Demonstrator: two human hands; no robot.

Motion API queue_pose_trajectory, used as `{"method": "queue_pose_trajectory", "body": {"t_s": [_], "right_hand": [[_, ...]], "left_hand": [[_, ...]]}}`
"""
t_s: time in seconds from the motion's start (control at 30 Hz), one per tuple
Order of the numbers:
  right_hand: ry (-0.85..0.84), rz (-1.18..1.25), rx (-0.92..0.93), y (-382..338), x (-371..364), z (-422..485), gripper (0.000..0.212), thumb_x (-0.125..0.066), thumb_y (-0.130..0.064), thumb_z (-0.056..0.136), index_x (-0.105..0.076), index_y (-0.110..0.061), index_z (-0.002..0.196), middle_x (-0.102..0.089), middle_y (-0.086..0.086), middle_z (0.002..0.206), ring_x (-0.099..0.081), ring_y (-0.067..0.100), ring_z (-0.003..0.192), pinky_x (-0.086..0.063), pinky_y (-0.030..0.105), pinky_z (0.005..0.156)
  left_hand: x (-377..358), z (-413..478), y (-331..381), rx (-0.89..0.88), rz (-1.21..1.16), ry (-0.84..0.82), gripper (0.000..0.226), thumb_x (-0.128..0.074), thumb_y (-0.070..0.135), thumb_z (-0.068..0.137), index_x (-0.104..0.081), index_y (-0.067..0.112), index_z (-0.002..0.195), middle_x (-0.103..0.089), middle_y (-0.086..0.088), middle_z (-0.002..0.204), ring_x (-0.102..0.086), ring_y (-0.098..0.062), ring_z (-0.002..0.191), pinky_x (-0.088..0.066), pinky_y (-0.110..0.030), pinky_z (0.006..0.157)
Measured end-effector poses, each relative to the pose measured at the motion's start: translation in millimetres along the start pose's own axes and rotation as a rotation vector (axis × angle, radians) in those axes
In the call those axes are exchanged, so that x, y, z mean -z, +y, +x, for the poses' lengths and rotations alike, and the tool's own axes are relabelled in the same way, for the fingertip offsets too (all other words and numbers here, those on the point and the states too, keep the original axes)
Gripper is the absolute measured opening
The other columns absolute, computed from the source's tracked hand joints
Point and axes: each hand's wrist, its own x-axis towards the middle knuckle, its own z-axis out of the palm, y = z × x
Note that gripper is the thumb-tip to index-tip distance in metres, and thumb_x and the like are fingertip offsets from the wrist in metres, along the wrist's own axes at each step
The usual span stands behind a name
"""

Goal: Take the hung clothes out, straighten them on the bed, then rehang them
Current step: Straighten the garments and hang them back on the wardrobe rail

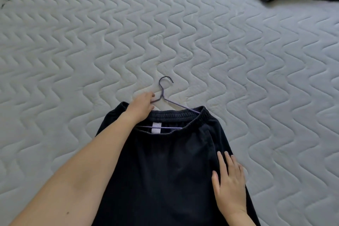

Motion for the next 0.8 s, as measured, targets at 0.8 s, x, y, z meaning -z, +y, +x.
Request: {"method": "queue_pose_trajectory", "body": {"t_s": [0.8], "right_hand": [[-0.044,0.884,-0.214,-30.6,253.0,-87.1,0.025,-0.047,-0.017,0.099,-0.057,-0.037,0.111,-0.066,-0.012,0.108,-0.061,-0.002,0.101,-0.048,0.014,0.088]], "left_hand": [[157.0,-283.4,137.2,0.074,-0.323,0.107,0.025,-0.049,0.021,0.091,-0.057,0.026,0.068,-0.054,0.004,0.057,-0.052,-0.017,0.058,-0.045,-0.040,0.064]]}}
